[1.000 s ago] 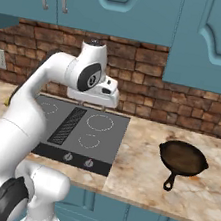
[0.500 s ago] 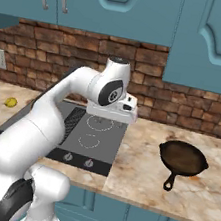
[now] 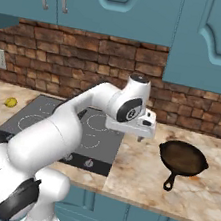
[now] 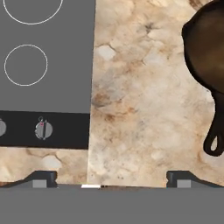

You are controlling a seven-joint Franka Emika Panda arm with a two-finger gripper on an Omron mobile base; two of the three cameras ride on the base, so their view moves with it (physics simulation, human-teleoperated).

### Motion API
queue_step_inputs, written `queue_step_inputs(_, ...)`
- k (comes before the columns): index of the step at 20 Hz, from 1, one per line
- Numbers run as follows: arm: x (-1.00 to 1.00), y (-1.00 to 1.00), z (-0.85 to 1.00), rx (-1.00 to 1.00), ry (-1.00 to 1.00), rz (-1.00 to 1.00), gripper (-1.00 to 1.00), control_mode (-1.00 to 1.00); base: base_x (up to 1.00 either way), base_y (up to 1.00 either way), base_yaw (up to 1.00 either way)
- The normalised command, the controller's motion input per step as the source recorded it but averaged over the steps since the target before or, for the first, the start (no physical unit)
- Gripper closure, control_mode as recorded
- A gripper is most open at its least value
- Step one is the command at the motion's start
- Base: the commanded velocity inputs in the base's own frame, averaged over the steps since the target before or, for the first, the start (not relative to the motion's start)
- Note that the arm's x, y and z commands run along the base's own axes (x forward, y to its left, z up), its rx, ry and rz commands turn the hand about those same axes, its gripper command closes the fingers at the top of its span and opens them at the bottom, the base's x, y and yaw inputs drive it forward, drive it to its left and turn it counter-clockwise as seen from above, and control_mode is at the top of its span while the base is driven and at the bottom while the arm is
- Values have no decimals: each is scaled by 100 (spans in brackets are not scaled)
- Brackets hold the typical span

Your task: Place both pans onto different burners. Then place the lemon and the chicken drumstick on different pans.

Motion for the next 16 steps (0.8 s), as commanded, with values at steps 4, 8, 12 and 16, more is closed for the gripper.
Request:
queue_step_inputs(4, 5, -79, -13, 0, 0, 0, -100, -100, 0, 0, 0)
queue_step_inputs(8, 1, -82, -14, 0, 0, 0, -100, -100, 0, 0, 0)
queue_step_inputs(12, 2, -51, -41, 0, 1, -4, -100, -100, 0, 0, 0)
queue_step_inputs(16, 1, -57, -54, 0, 0, -2, -100, -100, 0, 0, 0)
